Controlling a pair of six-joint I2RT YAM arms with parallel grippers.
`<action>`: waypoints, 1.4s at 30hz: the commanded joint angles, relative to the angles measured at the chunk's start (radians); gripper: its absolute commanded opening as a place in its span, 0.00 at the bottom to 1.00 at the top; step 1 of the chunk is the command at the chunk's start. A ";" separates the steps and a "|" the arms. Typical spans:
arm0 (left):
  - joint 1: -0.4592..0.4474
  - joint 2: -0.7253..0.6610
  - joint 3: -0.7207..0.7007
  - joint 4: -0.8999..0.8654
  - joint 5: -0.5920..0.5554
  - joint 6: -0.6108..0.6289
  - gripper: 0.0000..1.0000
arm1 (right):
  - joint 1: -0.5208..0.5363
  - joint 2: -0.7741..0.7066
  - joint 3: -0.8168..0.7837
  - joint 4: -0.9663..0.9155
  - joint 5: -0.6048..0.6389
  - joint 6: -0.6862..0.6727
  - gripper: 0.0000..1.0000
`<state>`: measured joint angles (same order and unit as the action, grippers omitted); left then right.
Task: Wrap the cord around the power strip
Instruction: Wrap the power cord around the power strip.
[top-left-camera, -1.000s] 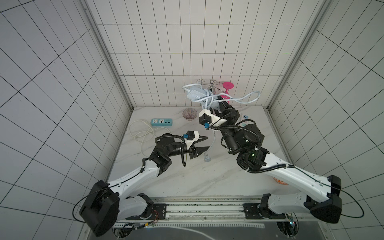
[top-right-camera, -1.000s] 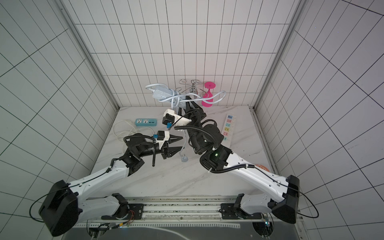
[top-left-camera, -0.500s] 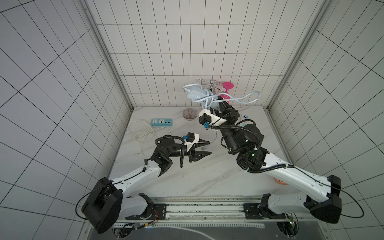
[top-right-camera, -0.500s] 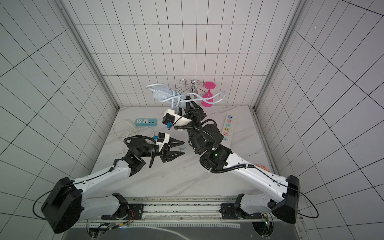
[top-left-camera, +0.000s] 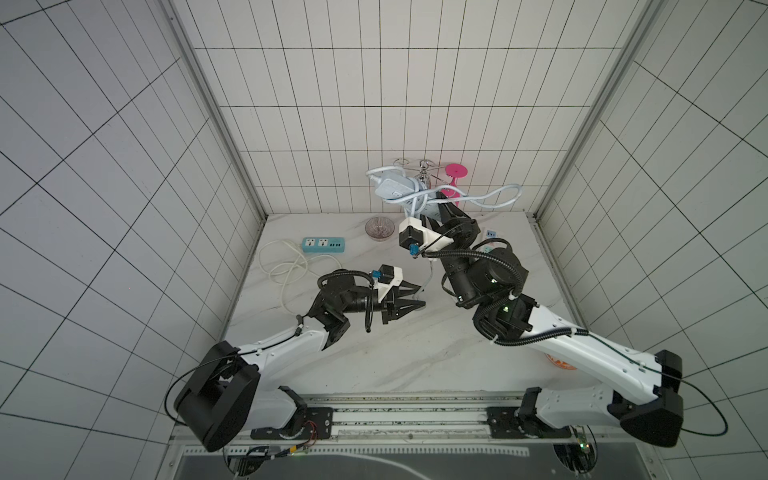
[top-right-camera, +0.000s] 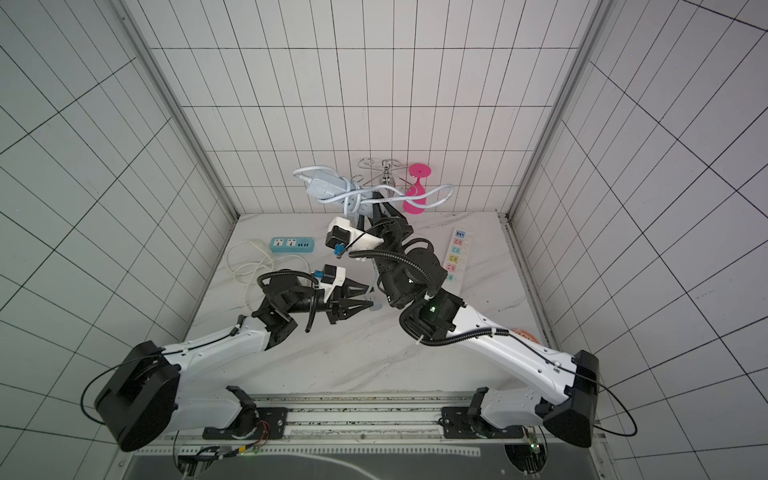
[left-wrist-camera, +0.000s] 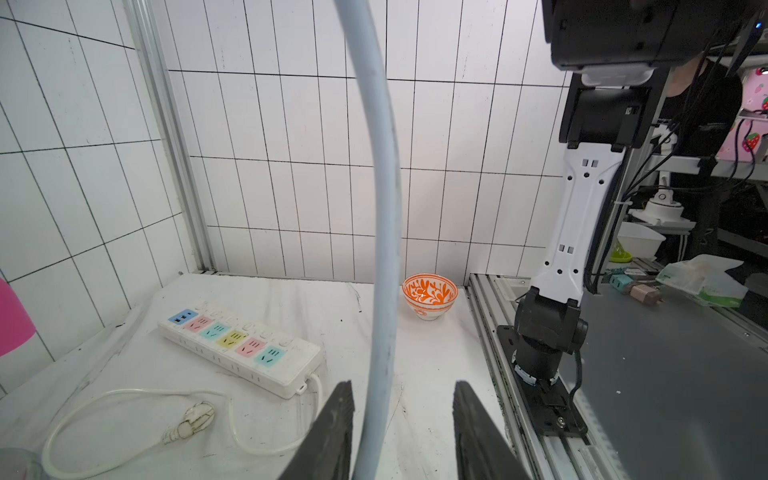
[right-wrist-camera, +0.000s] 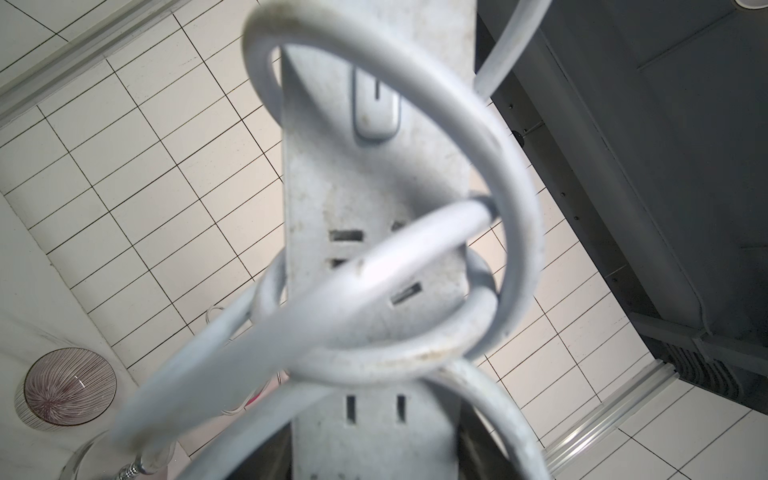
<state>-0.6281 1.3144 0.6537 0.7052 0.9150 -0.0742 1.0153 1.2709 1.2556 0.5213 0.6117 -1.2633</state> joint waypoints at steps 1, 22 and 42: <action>-0.010 -0.003 0.020 0.024 0.020 0.020 0.16 | -0.009 -0.036 0.120 0.102 -0.006 0.017 0.00; 0.201 -0.553 0.573 -0.894 -0.065 0.353 0.00 | -0.267 -0.166 -0.088 -0.089 -0.208 0.161 0.00; 0.543 0.118 1.035 -0.513 -0.035 0.064 0.00 | -0.109 -0.455 -0.130 -0.544 -0.633 0.207 0.00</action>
<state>-0.1272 1.4132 1.7405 0.0483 0.9192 0.1047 0.8997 0.8539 1.0763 -0.0105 0.0483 -1.0973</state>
